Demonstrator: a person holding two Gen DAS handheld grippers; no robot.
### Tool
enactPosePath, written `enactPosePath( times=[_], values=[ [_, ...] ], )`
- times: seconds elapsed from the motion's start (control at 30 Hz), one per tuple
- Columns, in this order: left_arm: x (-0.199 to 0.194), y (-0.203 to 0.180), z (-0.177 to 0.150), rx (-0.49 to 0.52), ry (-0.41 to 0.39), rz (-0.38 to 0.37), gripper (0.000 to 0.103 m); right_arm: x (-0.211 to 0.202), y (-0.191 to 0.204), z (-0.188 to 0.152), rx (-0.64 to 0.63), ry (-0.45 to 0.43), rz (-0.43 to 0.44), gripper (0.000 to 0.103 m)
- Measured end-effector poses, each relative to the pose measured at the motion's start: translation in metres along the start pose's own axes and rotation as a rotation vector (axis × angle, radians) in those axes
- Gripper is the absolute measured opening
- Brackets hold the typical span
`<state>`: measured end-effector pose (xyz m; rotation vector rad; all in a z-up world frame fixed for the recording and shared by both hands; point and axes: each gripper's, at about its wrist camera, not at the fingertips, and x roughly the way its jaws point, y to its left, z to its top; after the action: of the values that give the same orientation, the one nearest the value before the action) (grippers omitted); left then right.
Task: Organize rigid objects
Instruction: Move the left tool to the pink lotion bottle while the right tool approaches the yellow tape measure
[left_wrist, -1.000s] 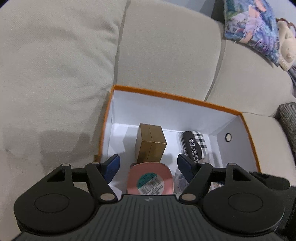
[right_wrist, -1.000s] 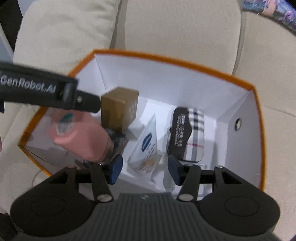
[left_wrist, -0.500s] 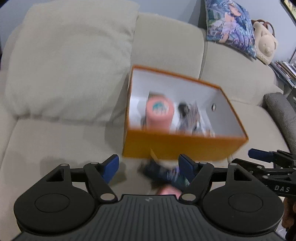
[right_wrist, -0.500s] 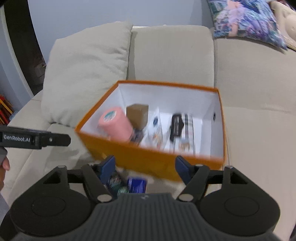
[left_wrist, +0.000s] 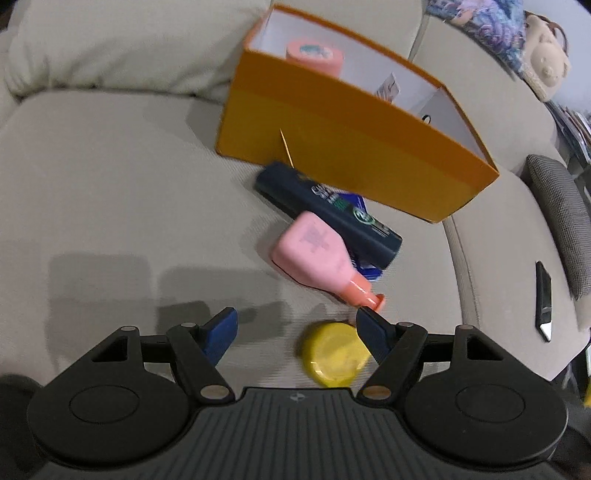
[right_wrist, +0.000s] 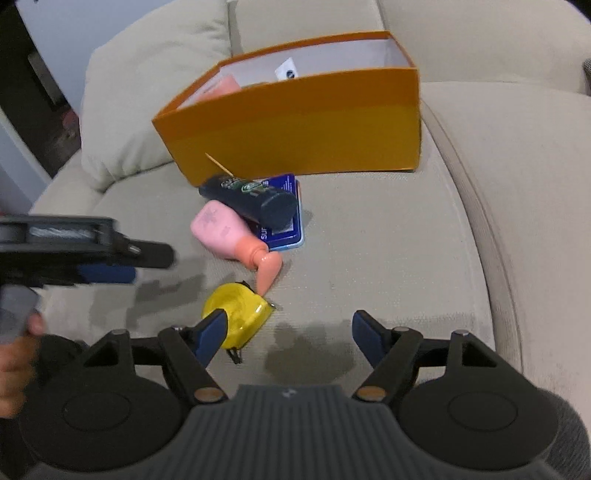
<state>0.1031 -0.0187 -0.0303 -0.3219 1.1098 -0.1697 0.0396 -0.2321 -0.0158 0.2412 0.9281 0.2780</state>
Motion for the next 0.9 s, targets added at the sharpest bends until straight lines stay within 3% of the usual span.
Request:
enactPosePath(
  times=[0.07,0.13,0.27,0.5,0.63,0.9],
  values=[
    [0.008,0.0,0.0,-0.054,0.016,-0.031,0.086,-0.004,0.001,0.0,-0.012,-0.019,-0.013,0.086],
    [0.015,-0.005,0.004,-0.086,0.01,-0.036,0.086,-0.004,-0.004,-0.004,0.005,-0.01,-0.011,0.086],
    [0.028,-0.019,0.01,-0.072,-0.011,0.014,0.086,-0.006,-0.013,-0.003,0.049,-0.018,0.022,0.086],
    [0.05,-0.013,0.016,-0.135,-0.013,0.08,0.083,-0.005,-0.017,-0.004,0.084,-0.016,0.06,0.087],
    [0.058,-0.002,0.018,-0.175,-0.008,0.062,0.087,-0.003,-0.014,-0.005,0.078,-0.008,0.068,0.088],
    [0.04,0.0,0.015,-0.077,-0.027,0.099,0.091,0.004,-0.006,-0.006,0.031,0.014,0.049,0.088]
  ],
)
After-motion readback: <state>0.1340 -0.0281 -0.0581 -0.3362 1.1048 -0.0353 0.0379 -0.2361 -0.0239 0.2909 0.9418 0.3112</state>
